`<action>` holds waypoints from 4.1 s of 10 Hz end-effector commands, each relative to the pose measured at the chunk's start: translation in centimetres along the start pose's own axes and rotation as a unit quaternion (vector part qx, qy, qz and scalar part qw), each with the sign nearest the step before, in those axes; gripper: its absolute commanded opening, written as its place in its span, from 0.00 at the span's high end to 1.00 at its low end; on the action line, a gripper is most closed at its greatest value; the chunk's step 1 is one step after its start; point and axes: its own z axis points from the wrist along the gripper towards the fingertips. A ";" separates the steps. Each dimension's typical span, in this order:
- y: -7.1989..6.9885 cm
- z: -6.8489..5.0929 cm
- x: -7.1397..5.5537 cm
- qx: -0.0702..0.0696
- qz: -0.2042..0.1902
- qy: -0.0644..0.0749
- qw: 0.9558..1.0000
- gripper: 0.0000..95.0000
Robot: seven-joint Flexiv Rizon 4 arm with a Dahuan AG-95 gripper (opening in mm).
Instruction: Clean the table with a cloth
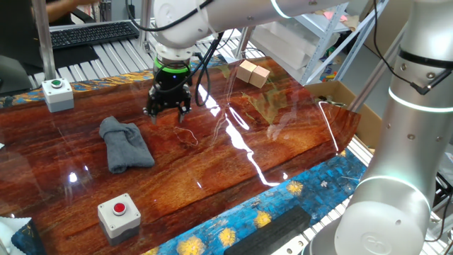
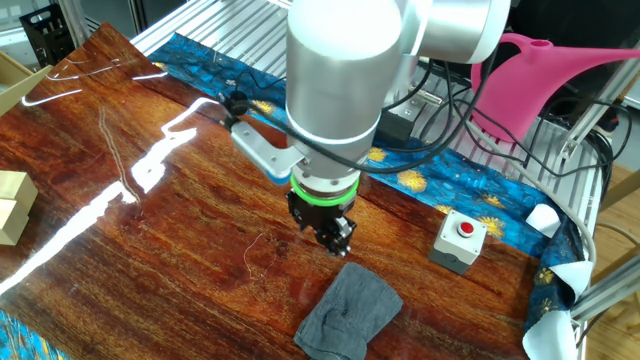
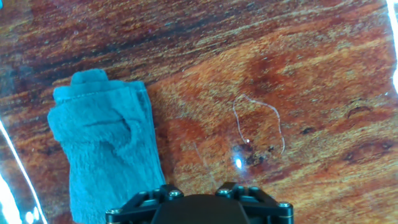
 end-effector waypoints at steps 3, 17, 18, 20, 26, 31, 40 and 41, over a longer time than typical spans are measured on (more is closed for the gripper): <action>0.1 0.1 -0.1 0.005 -0.040 -0.004 0.999 1.00; 0.9 0.8 0.1 -0.024 -0.090 -0.005 0.996 1.00; 1.6 1.1 0.0 -0.021 -0.089 -0.005 0.996 1.00; 3.3 1.8 0.1 -0.016 -0.082 -0.005 0.996 1.00; 7.9 4.4 0.3 -0.011 -0.033 -0.005 0.999 0.40; 11.0 5.3 -0.4 -0.018 -0.011 -0.003 1.000 0.00; 12.5 7.6 -2.5 -0.025 -0.001 -0.005 1.000 0.00; 12.6 7.9 -2.5 -0.027 0.000 -0.005 1.000 0.00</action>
